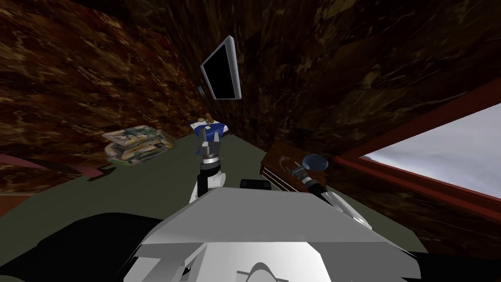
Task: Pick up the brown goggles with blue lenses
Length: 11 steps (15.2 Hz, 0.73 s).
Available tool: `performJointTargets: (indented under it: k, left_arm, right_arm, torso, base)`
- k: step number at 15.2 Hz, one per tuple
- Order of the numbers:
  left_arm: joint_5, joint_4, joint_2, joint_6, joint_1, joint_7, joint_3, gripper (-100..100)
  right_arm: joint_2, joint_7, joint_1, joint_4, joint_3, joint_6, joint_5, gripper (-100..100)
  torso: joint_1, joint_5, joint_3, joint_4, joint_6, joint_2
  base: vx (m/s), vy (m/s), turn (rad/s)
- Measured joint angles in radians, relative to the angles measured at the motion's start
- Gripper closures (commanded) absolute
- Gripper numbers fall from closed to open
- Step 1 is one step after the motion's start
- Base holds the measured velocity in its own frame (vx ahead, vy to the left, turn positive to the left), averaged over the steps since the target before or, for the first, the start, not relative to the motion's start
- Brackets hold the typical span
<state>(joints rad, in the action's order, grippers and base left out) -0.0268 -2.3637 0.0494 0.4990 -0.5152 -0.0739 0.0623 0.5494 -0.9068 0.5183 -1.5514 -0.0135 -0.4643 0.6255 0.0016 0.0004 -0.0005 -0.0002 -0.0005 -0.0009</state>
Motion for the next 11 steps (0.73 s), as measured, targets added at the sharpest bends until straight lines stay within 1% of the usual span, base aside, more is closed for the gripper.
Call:
performJointTargets:
  k: [1, 6, 7, 8, 9, 10, 11]
  left_arm:
    - [0.0, 0.0, 0.0, 0.0, 0.0, 0.0, 0.0, 0]
    - [0.0, 0.0, 0.0, 0.0, 0.0, 0.0, 0.0, 0]
    - [0.0, 0.0, 0.0, 0.0, 0.0, 0.0, 0.0, 0]
    - [0.0, 0.0, 0.0, 0.0, 0.0, 0.0, 0.0, 0]
    - [0.0, 0.0, 0.0, 0.0, 0.0, 0.0, 0.0, 0]
    - [0.0, 0.0, 0.0, 0.0, 0.0, 0.0, 0.0, 0]
    - [0.0, 0.0, 0.0, 0.0, 0.0, 0.0, 0.0, 0]
  right_arm:
    - [0.011, -0.02, 0.003, 0.013, 0.0, 0.001, 0.016, -100]
    - [0.04, -0.126, 0.012, 0.087, -0.007, -0.011, 0.085, -100]
    - [0.047, -0.151, 0.01, 0.108, -0.007, -0.014, 0.101, -100]
    - [0.054, -0.168, 0.008, 0.119, -0.007, -0.014, 0.109, -100]
    - [0.065, -0.188, 0.009, 0.14, -0.009, -0.016, 0.126, -100]
    - [0.073, -0.211, 0.006, 0.164, -0.011, -0.021, 0.141, -100]
    - [0.079, -0.228, 0.003, 0.175, -0.01, -0.022, 0.149, -100]
  torso:
    - [0.0, 0.0, 0.0, 0.0, 0.0, 0.0]
    - [0.0, 0.0, 0.0, 0.0, 0.0, 0.0]
    - [0.0, 0.0, 0.0, 0.0, 0.0, -0.001]
    - [0.0, 0.0, 0.0, 0.0, 0.0, 0.0]
    - [0.0, 0.0, 0.0, 0.0, 0.0, 0.0]
    - [0.0, 0.0, 0.0, 0.0, 0.0, -0.001]
    - [0.0, 0.0, 0.0, 0.0, 0.001, 0.0]
  base:
    - [0.013, 0.019, 0.086]
    - [0.019, 0.028, 0.204]
    - [0.016, 0.017, 0.102]
    - [0.019, 0.025, 0.278]
    - [0.021, 0.024, 0.28]
    - [0.019, 0.015, 0.074]
    - [0.028, 0.028, 0.193]
